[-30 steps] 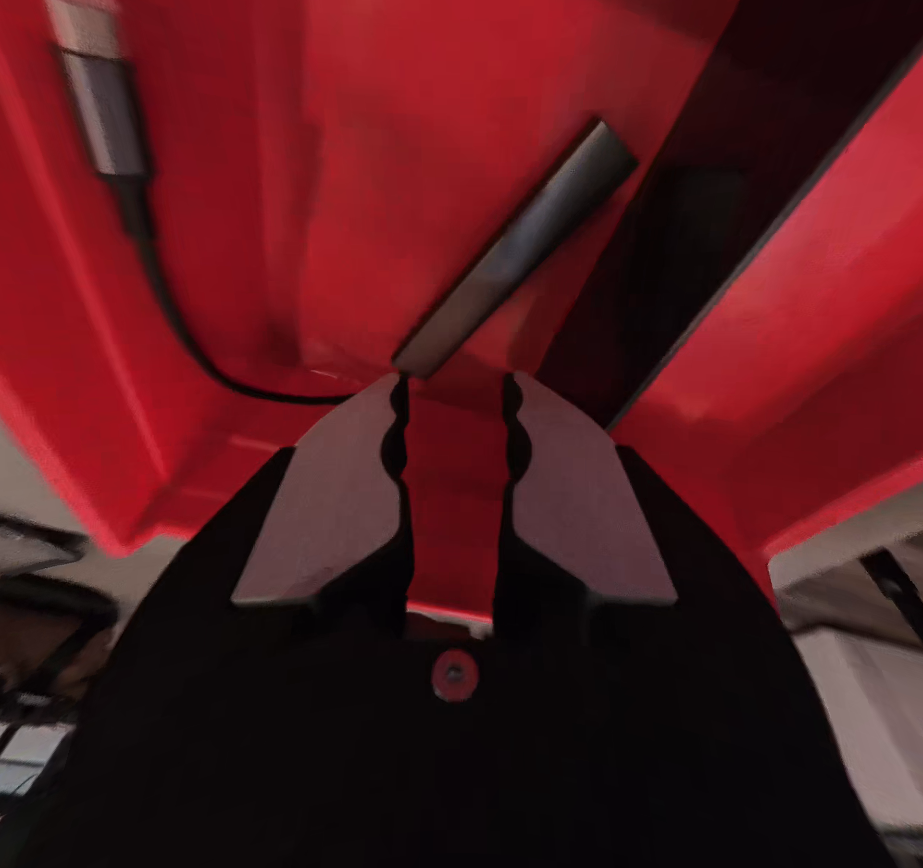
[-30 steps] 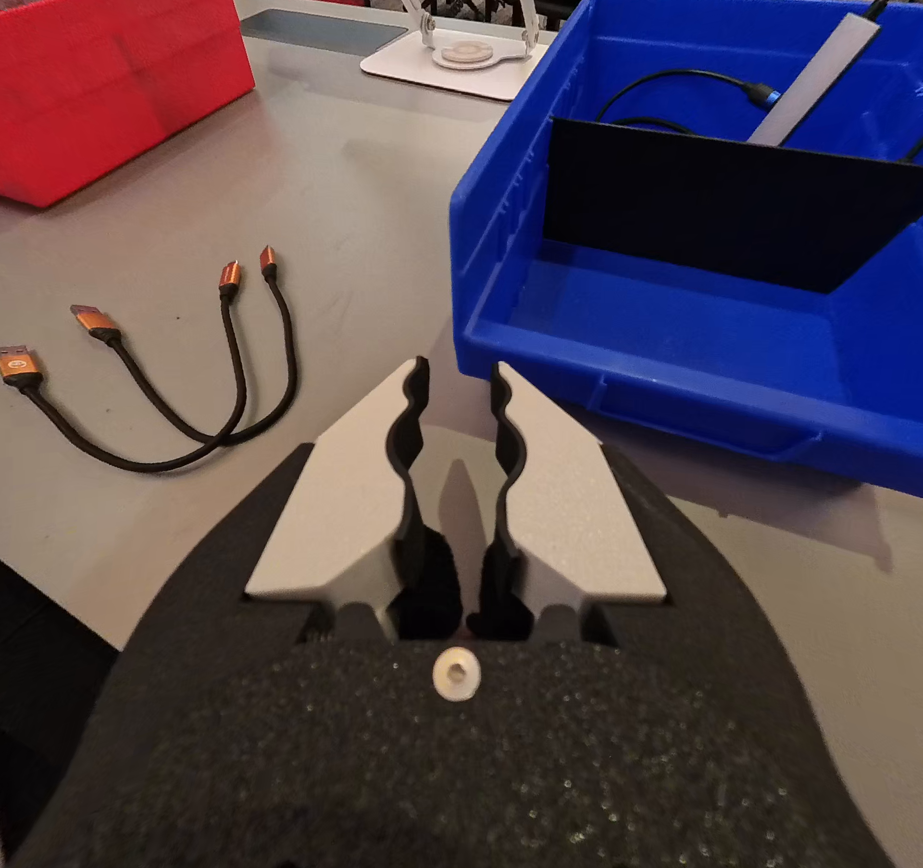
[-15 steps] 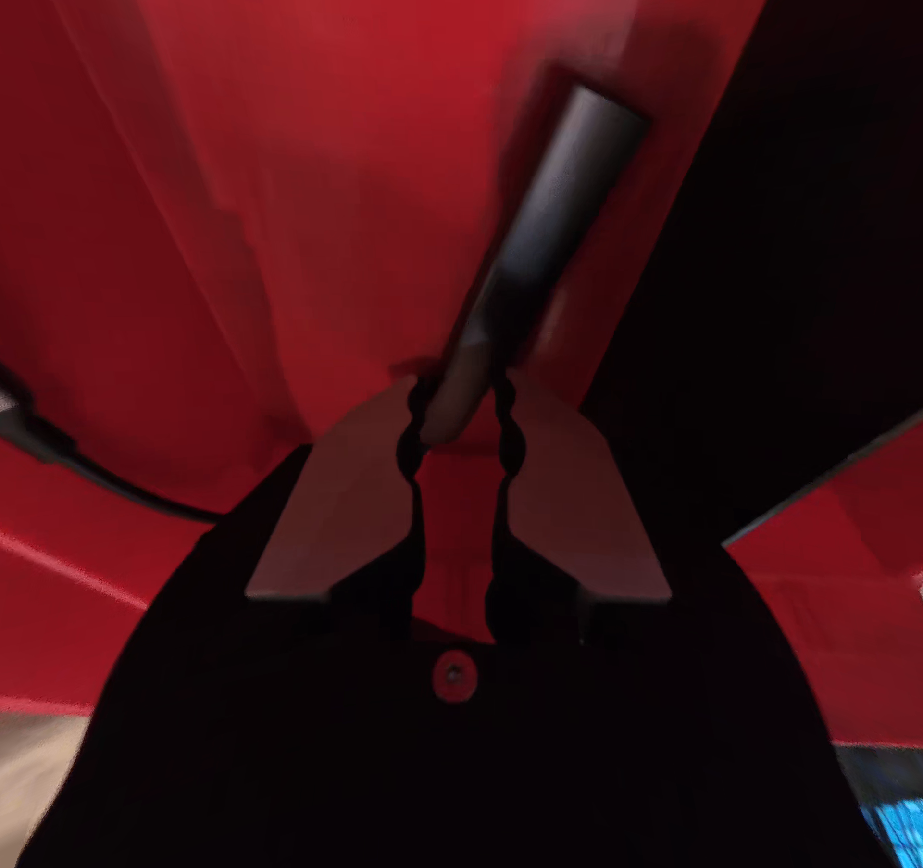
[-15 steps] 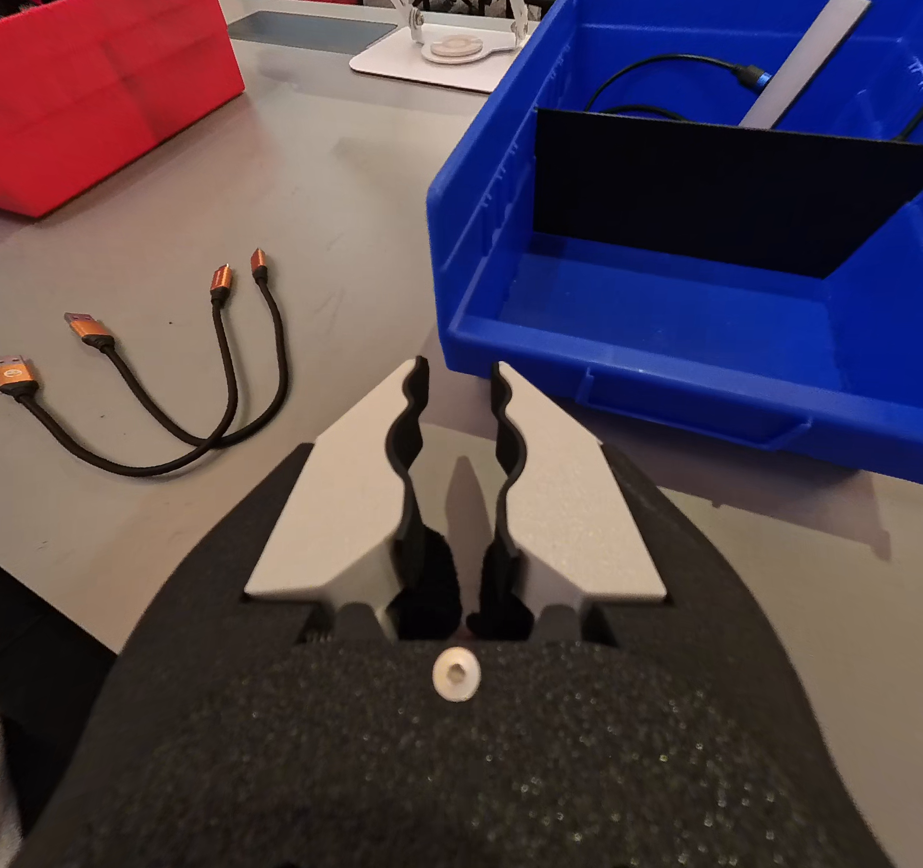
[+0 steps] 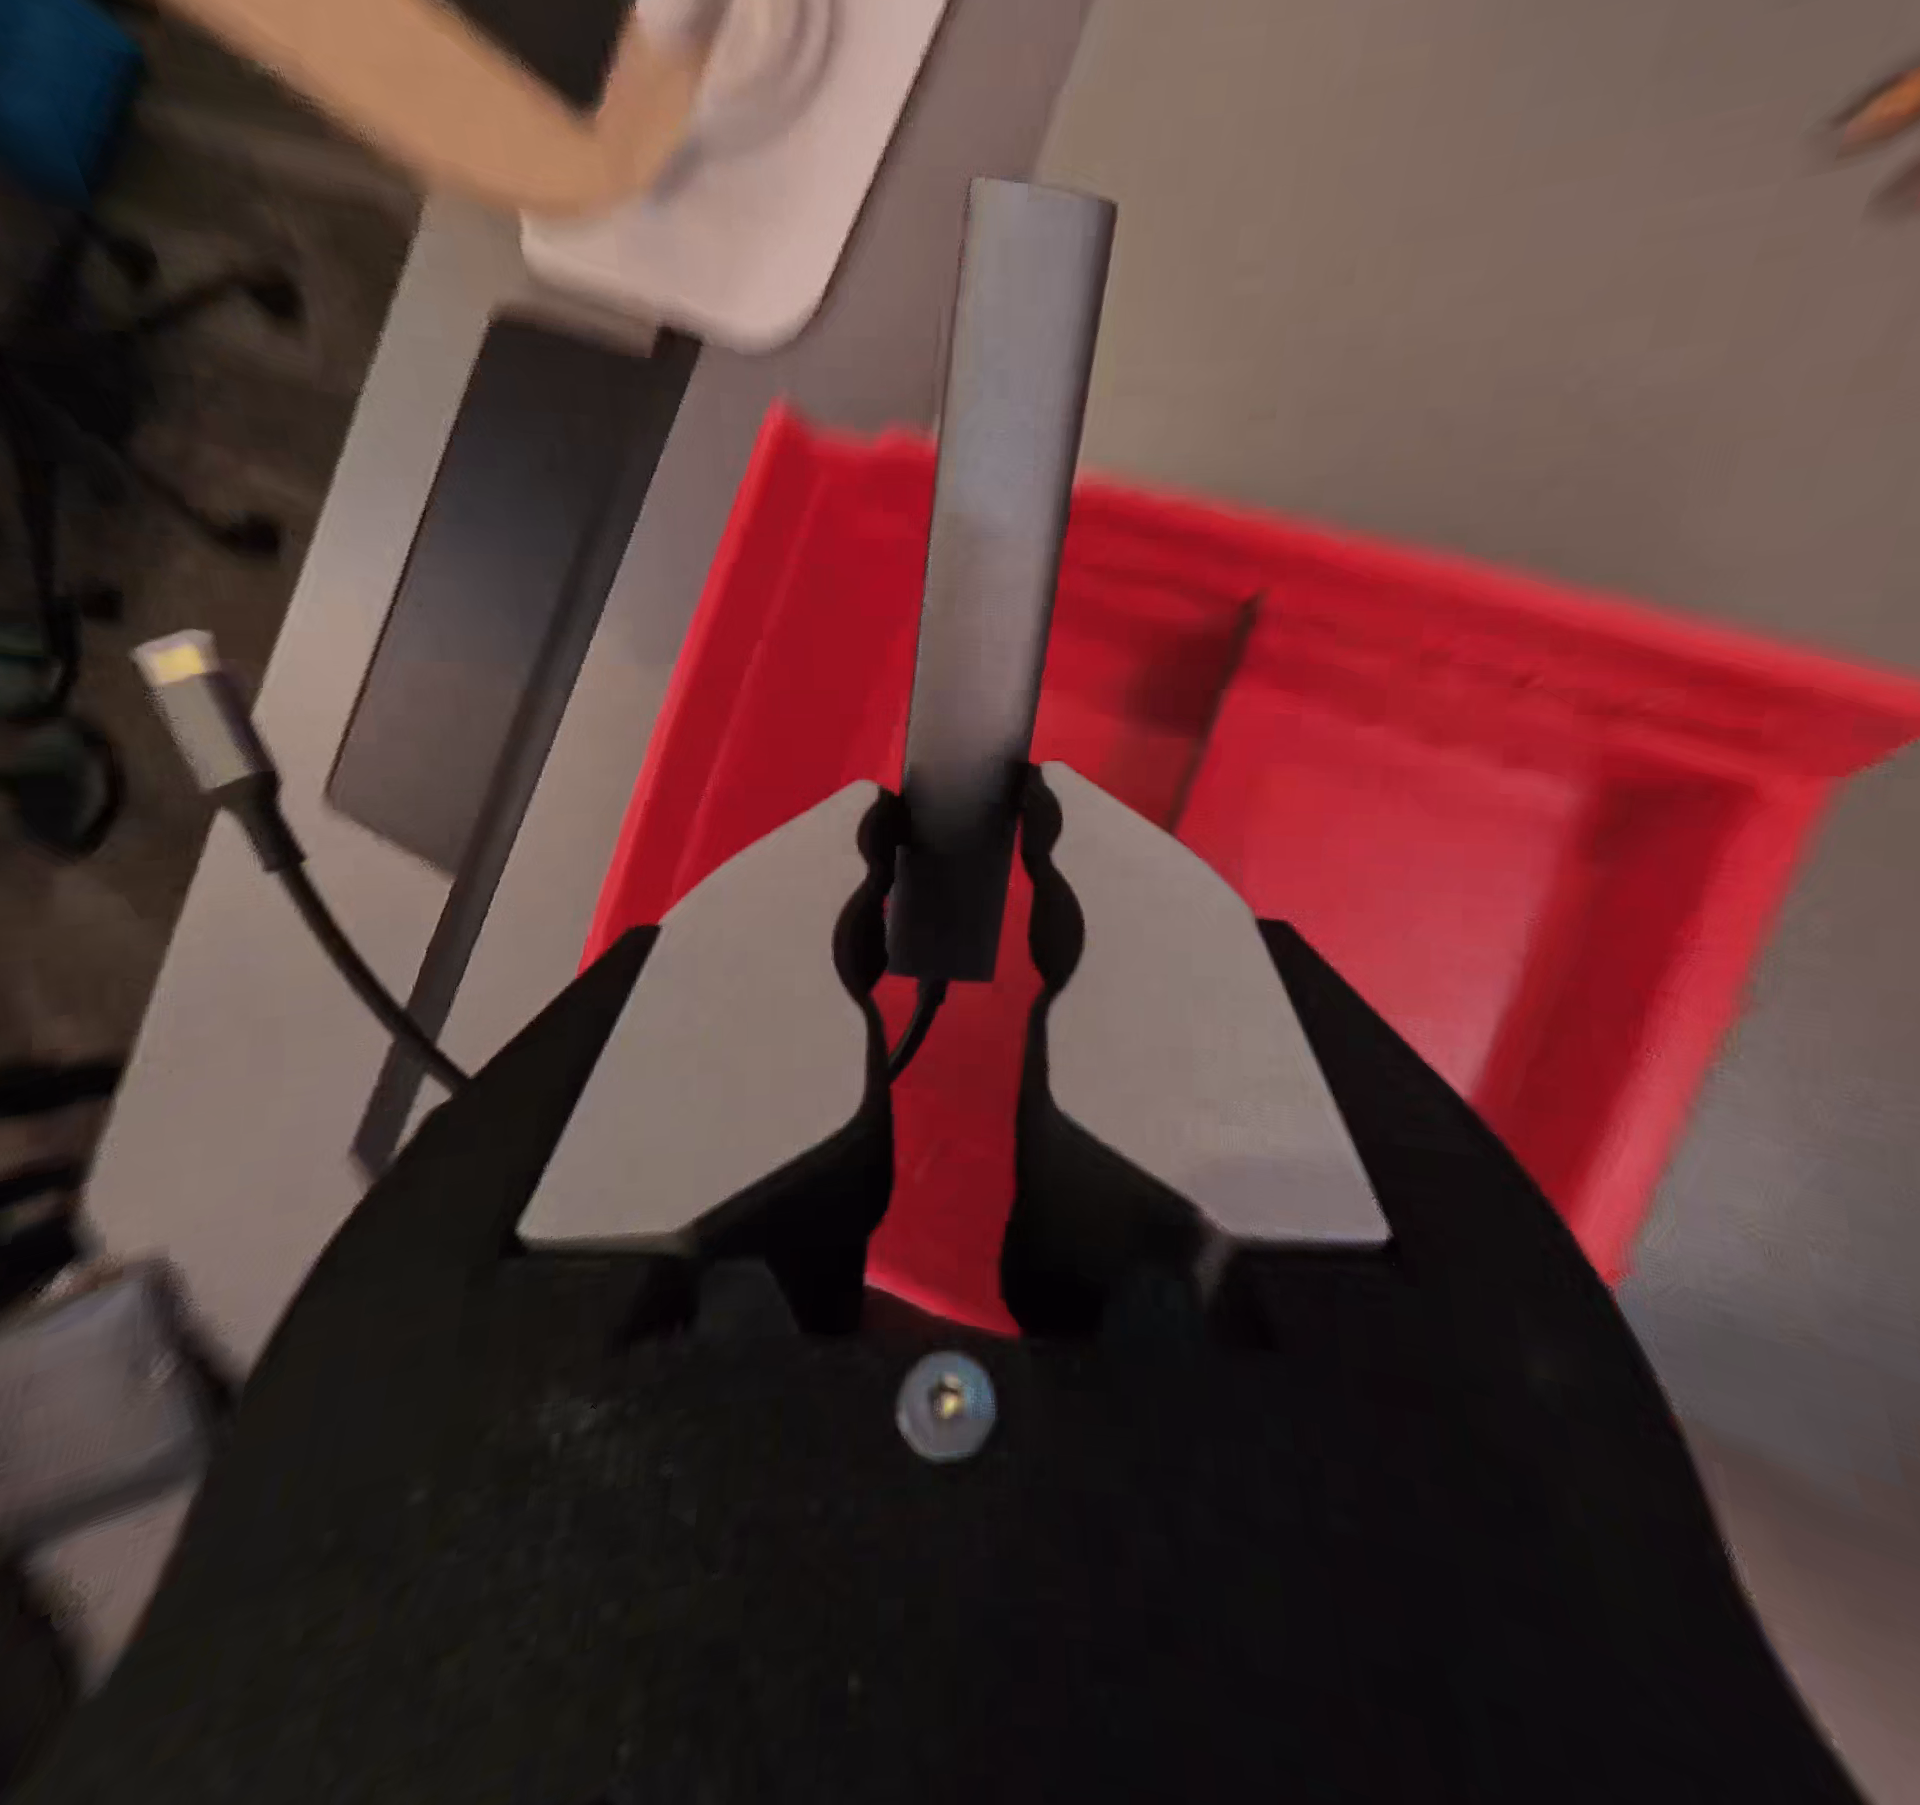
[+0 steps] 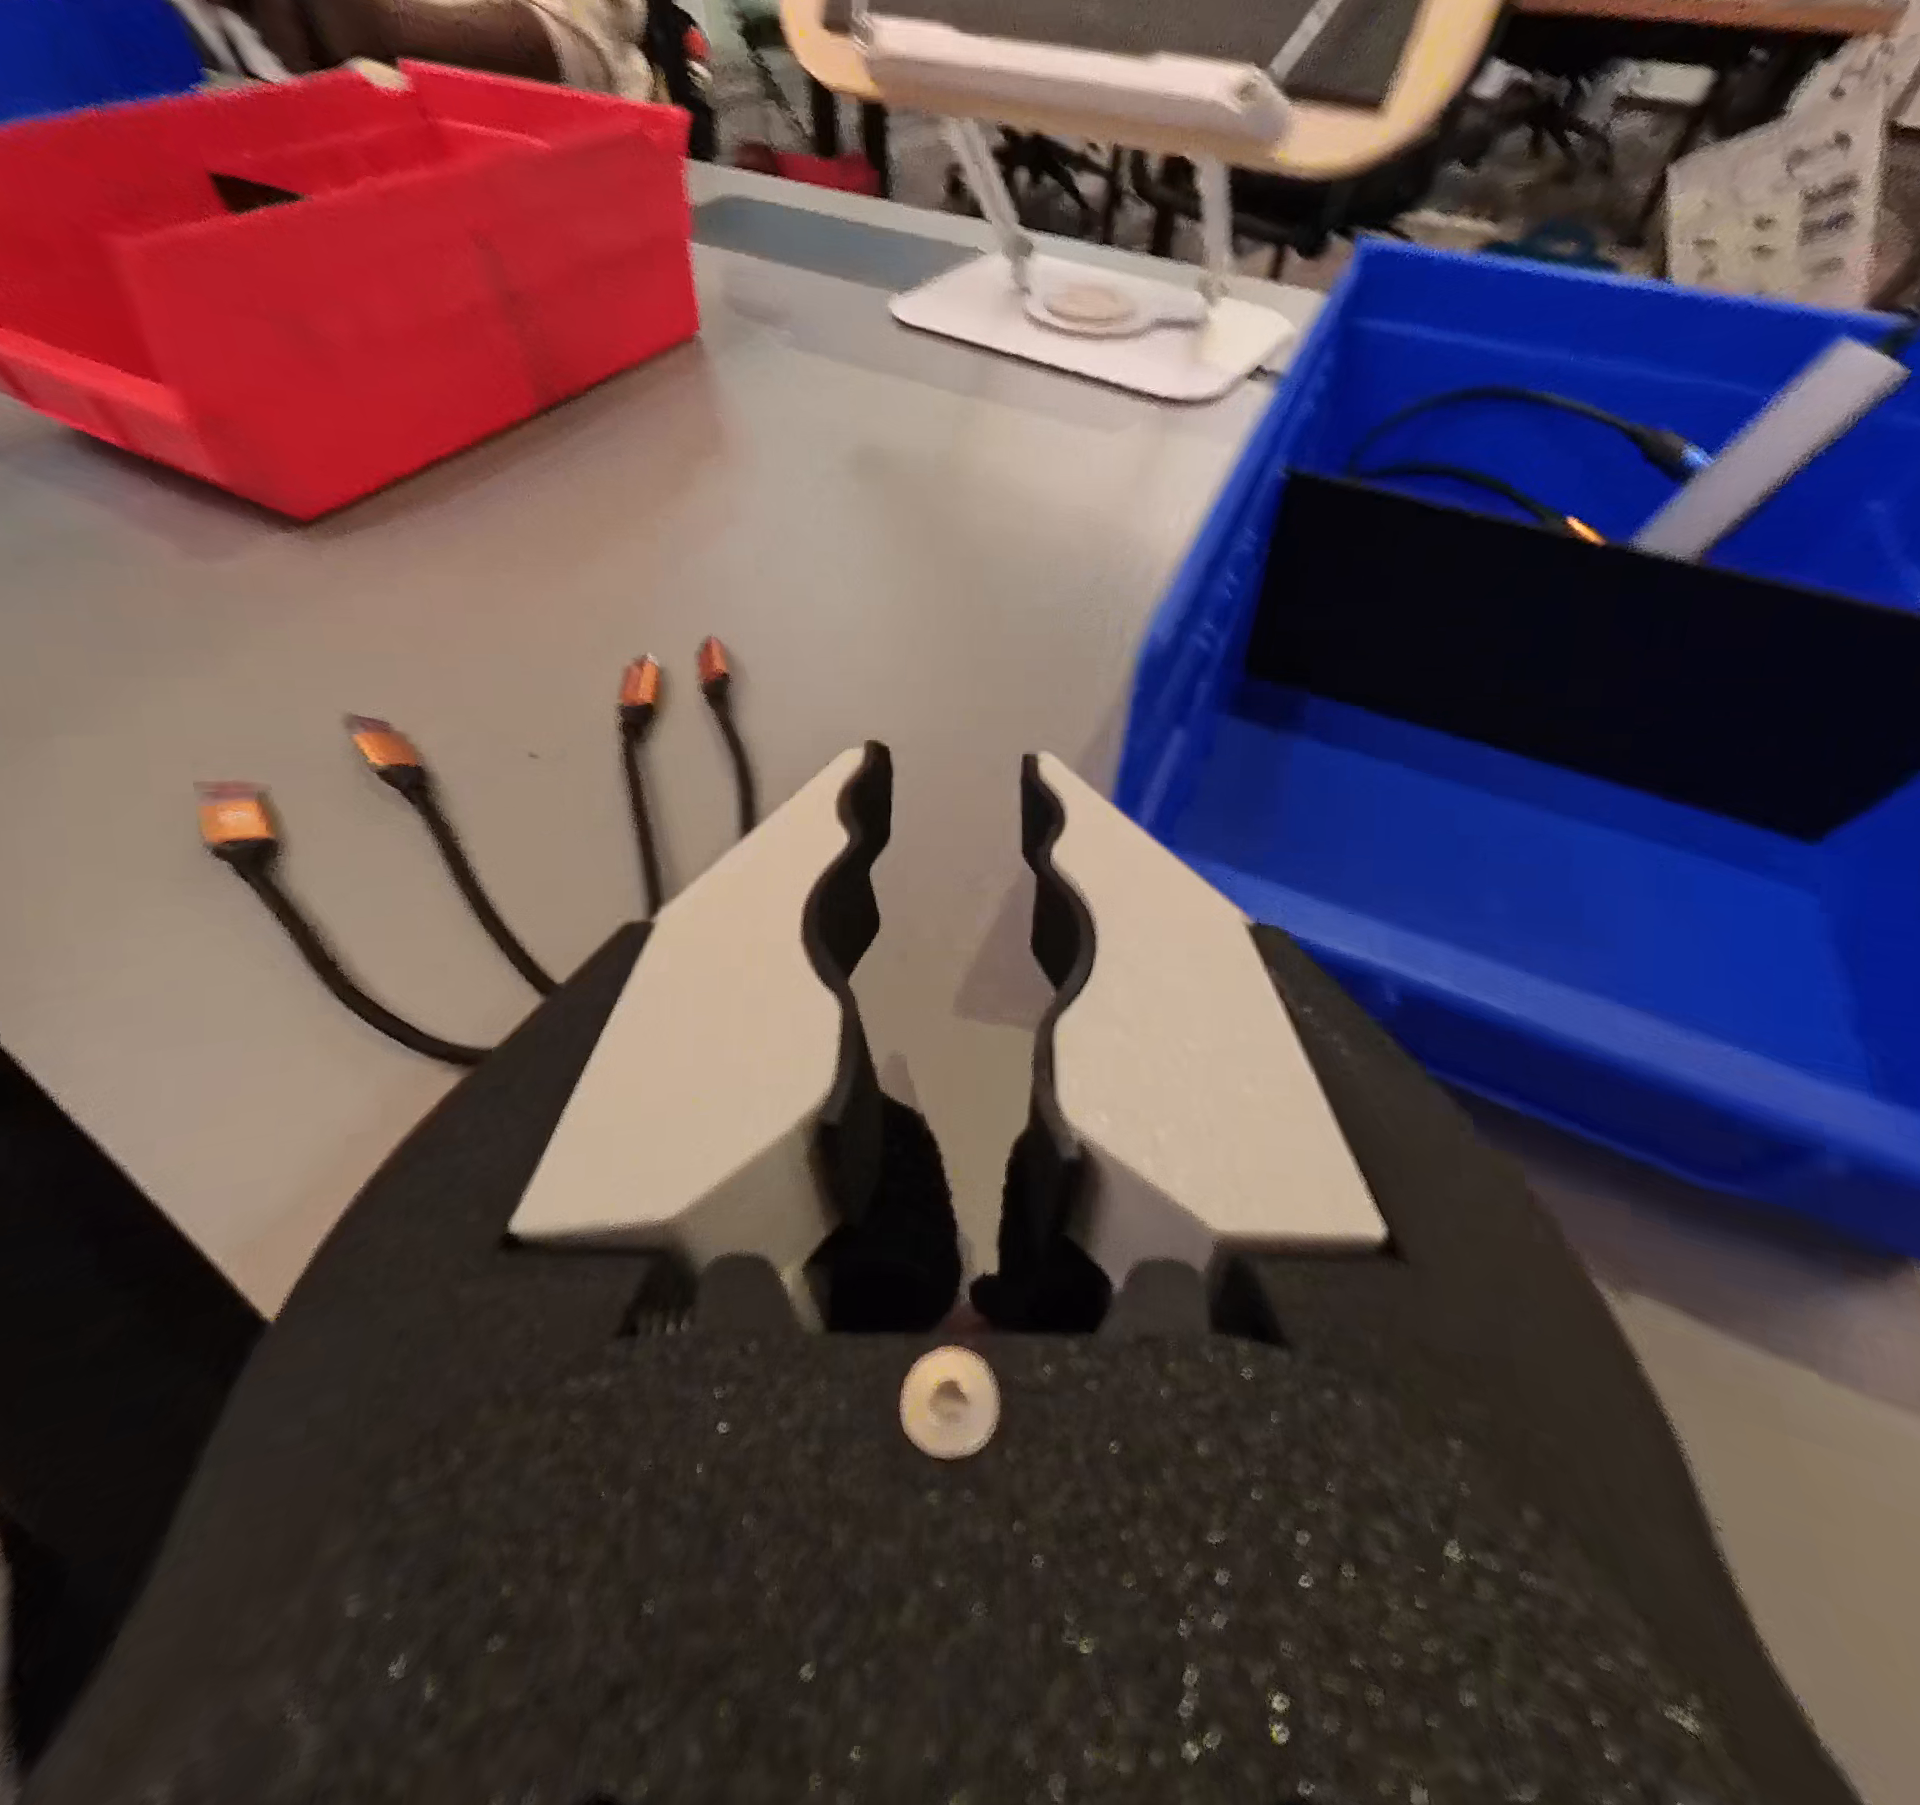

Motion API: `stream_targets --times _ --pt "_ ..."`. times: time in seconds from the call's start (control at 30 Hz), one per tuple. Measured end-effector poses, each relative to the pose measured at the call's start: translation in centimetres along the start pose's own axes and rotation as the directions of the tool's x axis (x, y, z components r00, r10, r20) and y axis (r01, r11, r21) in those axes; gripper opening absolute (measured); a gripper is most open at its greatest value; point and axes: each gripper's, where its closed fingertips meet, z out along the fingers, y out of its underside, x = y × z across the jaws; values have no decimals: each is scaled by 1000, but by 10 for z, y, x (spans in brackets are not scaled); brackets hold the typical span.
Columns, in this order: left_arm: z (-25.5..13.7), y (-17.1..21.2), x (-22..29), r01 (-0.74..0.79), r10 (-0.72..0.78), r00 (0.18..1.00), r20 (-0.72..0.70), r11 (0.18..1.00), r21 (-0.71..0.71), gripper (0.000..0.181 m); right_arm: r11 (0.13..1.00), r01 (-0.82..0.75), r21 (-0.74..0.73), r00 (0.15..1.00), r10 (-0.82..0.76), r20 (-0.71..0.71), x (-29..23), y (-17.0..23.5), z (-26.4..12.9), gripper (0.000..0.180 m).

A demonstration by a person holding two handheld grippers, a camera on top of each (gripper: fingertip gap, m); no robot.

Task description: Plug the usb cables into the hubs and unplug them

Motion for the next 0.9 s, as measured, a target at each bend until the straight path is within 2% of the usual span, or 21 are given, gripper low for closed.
stream_targets --times 0.13,0.2,0.27,0.33,0.37,0.47,0.53,0.6,0.67,0.73,0.83,0.9 --pt "-28 -65 59 67 -9 986 -167 938 340 23 999 -33 36 980 25 195 -45 -33 16 25" --pt "-34 -91 91 70 33 974 -223 897 437 22 996 -38 81 958 13 287 -66 -62 22 25" --pt "-35 -116 124 53 90 963 -255 861 506 23 991 36 130 932 -81 353 -86 -94 27 29" --pt "-27 -136 151 -23 142 972 -186 850 526 23 982 109 154 902 -163 400 -104 -120 33 31" --pt "-21 -145 163 -68 163 977 -136 847 527 23 986 102 133 882 -152 447 -113 -129 36 33" --pt "-1 -168 191 -232 216 972 91 841 489 23 997 -39 66 823 -6 569 -131 -154 37 45" --pt "8 -177 205 -329 238 940 246 829 453 23 991 -111 80 824 46 565 -126 -166 38 46" --pt "13 -184 217 -390 239 901 363 813 432 23 988 -113 103 848 42 528 -119 -166 39 46" --pt "21 -185 230 -436 262 870 417 803 405 23 986 -93 136 866 13 501 -117 -165 36 27" --pt "31 -182 237 -444 265 860 436 809 385 23 983 -75 167 878 -15 478 -115 -163 34 10" --pt "48 -176 240 -375 207 891 405 837 398 23 992 9 125 899 -63 434 -115 -150 39 9" --pt "56 -172 240 -315 148 913 381 849 424 24 976 163 145 914 -204 350 -114 -144 43 9"
